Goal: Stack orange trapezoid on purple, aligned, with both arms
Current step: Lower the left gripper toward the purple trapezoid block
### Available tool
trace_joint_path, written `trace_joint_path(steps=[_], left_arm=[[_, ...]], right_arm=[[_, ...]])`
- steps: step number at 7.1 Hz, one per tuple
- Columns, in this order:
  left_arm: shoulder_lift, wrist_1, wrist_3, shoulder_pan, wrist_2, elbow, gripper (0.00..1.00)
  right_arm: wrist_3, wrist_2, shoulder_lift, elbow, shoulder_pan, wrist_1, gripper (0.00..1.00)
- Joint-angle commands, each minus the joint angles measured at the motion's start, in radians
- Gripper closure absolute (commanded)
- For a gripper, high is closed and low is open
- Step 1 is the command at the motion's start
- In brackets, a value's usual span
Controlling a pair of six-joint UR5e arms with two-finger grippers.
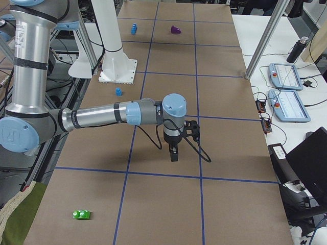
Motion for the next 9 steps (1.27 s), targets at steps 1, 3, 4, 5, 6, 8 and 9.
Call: trace_joint_path(steps=[1, 3, 4, 5, 6, 8, 9], left_arm=[[-0.086, -0.180, -0.005, 0.001, -0.001, 0.036, 0.00], [-0.111, -0.213, -0.002, 0.004, -0.007, 0.063, 0.00], [-0.111, -0.265, -0.012, 0.010, -0.035, 0.083, 0.00], [-0.108, -0.283, -0.148, 0.068, -0.150, 0.134, 0.00], [-0.102, -0.327, -0.257, 0.096, -0.164, 0.158, 0.00], [-0.064, -0.478, -0.545, 0.211, -0.129, 0.158, 0.00], [-0.063, -0.550, -0.686, 0.336, -0.004, 0.158, 0.00]], right_arm=[[0.058, 0.033, 0.002, 0.003, -0.008, 0.214, 0.00], [0.199, 0.054, 0.084, 0.000, -0.116, 0.275, 0.00], [0.262, 0.059, 0.106, 0.003, -0.153, 0.281, 0.00], [0.318, 0.067, 0.106, 0.000, -0.181, 0.316, 0.00], [0.340, 0.061, 0.100, -0.003, -0.231, 0.324, 0.00], [0.353, 0.050, 0.100, -0.006, -0.247, 0.324, 0.00], [0.351, 0.051, 0.100, -0.006, -0.247, 0.324, 0.00]])
